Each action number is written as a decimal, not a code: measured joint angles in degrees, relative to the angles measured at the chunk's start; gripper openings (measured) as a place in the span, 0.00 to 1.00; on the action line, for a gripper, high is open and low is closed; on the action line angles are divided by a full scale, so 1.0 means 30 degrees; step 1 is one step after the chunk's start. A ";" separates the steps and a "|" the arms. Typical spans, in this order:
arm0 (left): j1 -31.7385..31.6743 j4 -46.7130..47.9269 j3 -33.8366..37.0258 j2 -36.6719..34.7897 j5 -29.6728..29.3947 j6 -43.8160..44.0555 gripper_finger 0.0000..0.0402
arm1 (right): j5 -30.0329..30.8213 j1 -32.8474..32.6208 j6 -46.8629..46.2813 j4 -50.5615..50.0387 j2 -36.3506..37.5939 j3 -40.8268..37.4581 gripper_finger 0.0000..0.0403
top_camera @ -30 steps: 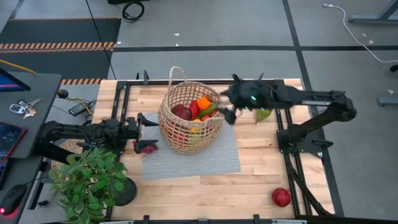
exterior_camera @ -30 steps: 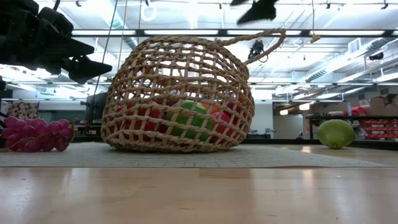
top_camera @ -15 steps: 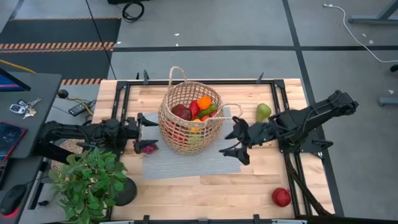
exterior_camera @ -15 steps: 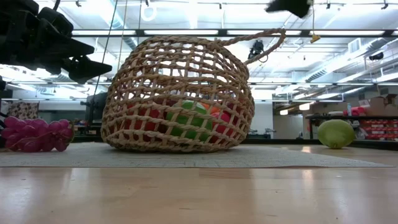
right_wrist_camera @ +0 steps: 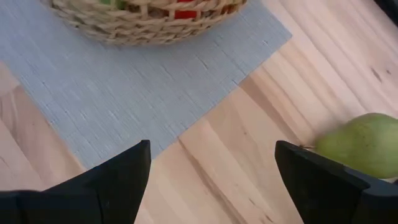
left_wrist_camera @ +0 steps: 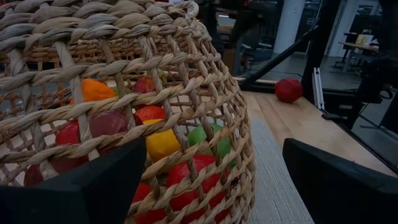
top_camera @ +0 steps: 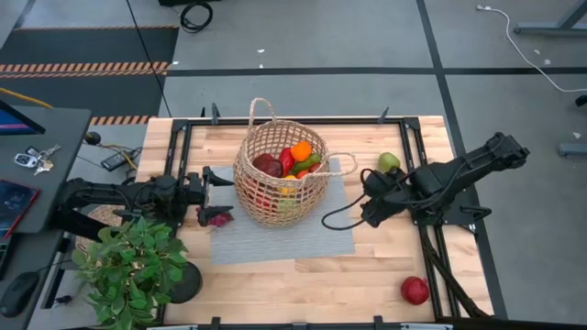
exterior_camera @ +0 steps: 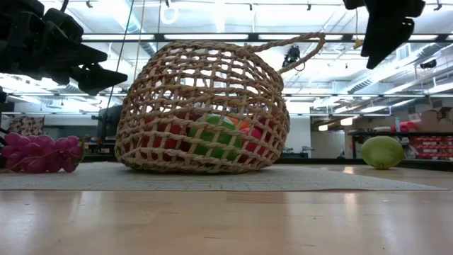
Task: Build produce basket
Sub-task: Put the green pear into the brown basket
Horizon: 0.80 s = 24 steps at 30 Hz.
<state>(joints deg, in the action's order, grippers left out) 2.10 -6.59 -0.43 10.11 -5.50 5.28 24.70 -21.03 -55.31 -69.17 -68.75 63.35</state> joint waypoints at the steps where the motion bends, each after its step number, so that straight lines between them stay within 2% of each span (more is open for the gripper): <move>1: -0.0003 -0.0004 0.0000 0.0000 -0.0003 0.0007 0.96 | 0.0064 0.0263 0.0184 -0.0017 0.0111 0.0000 0.86; 7: -0.0006 0.0000 0.0000 0.0000 -0.0001 0.0007 0.96 | 0.0285 0.2041 0.1417 0.0628 0.1268 -0.0745 0.86; 15: 0.0001 -0.0007 0.0000 0.0000 -0.0006 0.0008 0.96 | -0.1072 0.5426 0.1996 0.4697 0.4301 -0.5271 0.86; 24: -0.0002 -0.0007 0.0000 0.0000 -0.0006 0.0001 0.96 | -0.2055 1.0155 0.3051 0.5349 0.4051 -0.6375 0.86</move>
<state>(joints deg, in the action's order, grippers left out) 2.10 -6.61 -0.43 10.11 -5.52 5.28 18.53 9.44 -46.15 -53.13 -56.59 44.23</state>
